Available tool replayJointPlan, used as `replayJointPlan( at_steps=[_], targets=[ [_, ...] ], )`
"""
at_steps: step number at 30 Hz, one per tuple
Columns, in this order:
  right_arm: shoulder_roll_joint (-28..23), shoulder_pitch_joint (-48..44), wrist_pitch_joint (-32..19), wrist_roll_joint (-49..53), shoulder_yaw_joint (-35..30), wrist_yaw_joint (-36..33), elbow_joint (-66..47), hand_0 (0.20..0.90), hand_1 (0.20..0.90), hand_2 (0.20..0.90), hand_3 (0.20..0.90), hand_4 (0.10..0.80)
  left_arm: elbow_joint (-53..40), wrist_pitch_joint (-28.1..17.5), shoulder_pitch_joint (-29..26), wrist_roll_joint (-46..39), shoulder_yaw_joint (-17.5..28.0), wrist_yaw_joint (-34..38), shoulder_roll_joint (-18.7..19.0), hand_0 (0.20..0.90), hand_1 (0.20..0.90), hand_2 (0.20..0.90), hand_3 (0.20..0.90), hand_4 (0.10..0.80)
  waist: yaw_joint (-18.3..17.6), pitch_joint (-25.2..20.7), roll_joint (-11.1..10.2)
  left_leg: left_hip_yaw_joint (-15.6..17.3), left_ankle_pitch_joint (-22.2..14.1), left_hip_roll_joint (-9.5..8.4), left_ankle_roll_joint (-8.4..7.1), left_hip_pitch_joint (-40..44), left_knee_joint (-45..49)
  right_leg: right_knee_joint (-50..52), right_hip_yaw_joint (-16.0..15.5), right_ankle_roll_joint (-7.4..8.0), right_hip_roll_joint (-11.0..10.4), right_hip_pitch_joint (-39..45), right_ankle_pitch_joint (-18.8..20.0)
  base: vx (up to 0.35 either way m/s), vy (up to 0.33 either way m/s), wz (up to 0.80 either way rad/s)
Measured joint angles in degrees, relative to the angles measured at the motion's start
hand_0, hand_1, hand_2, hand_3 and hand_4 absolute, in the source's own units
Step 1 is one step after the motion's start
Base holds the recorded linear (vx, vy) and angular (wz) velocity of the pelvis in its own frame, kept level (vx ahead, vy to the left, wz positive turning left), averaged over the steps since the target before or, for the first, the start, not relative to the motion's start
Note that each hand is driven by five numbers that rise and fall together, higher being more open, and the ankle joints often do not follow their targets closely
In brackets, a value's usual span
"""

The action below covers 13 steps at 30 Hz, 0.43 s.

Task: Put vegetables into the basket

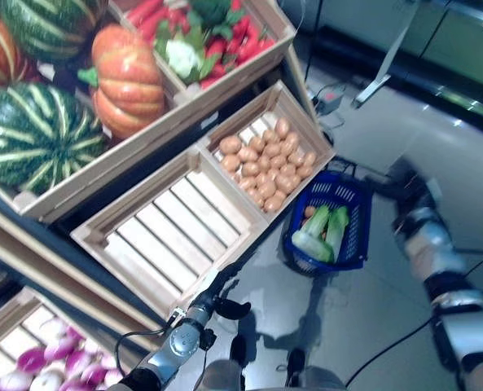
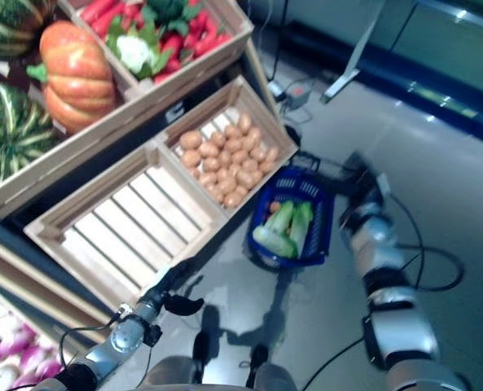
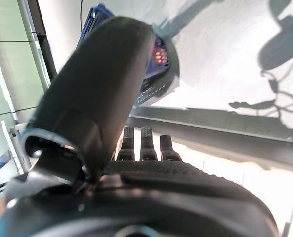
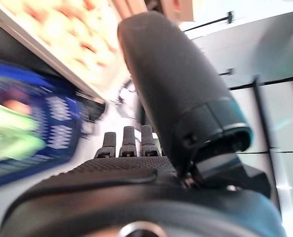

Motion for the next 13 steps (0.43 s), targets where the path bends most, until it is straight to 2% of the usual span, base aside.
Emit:
replayJointPlan(
  at_steps=[4, 6, 10, 13],
  targets=[
    [10.6, 14.8, -0.1, 0.5, 5.8, 0.6, -1.5, 0.9, 0.9, 0.9, 0.9, 0.8, 7.6, 1.3, 2.0, -0.3, 3.4, -2.2, -4.7, 0.9, 0.9, 0.9, 0.9, 0.8, -1.5, -3.3, 0.6, -0.1, 0.0, -0.03, 0.0, 1.4, -2.1, -3.5, 0.8, 0.27, 0.4, 1.9, 0.6, -0.003, 0.006, -0.01],
    [13.9, 20.5, 0.4, 0.6, 8.4, 1.0, -0.3, 0.9, 0.9, 0.9, 0.9, 0.8, 11.3, 1.4, 2.9, -0.3, 4.1, -3.2, -6.9, 0.9, 0.9, 0.9, 0.9, 0.8, -2.0, -4.1, 1.2, -0.1, 0.0, -0.04, 0.0, 1.5, -2.3, -3.8, 0.9, 0.28, 0.4, 2.2, 0.7, 0.0, 0.0, 0.0],
    [16.3, 26.9, 3.6, 2.5, 11.2, 1.0, 4.1, 0.9, 0.9, 0.9, 0.9, 0.8, 14.9, 2.2, 6.1, -0.2, 4.1, -6.7, -9.8, 0.9, 0.9, 0.9, 0.9, 0.8, -2.9, -4.9, 1.4, 0.0, 0.1, 0.15, -0.08, 1.7, -2.4, -3.9, 1.6, 0.24, 0.6, 2.2, 1.0, 0.01, -0.007, -0.05],
    [16.3, 27.7, 4.5, 2.5, 11.1, 1.0, 7.8, 0.9, 0.9, 0.9, 0.9, 0.8, 16.5, 2.4, 7.0, 0.0, 2.5, -8.7, -9.9, 0.9, 0.9, 0.9, 0.9, 0.8, -3.0, -6.6, 1.0, 0.0, 0.5, 0.2, -0.19, 1.6, -2.4, -4.4, 1.8, 0.11, 0.8, 2.2, 1.6, 0.007, -0.001, -0.02]
  ],
)
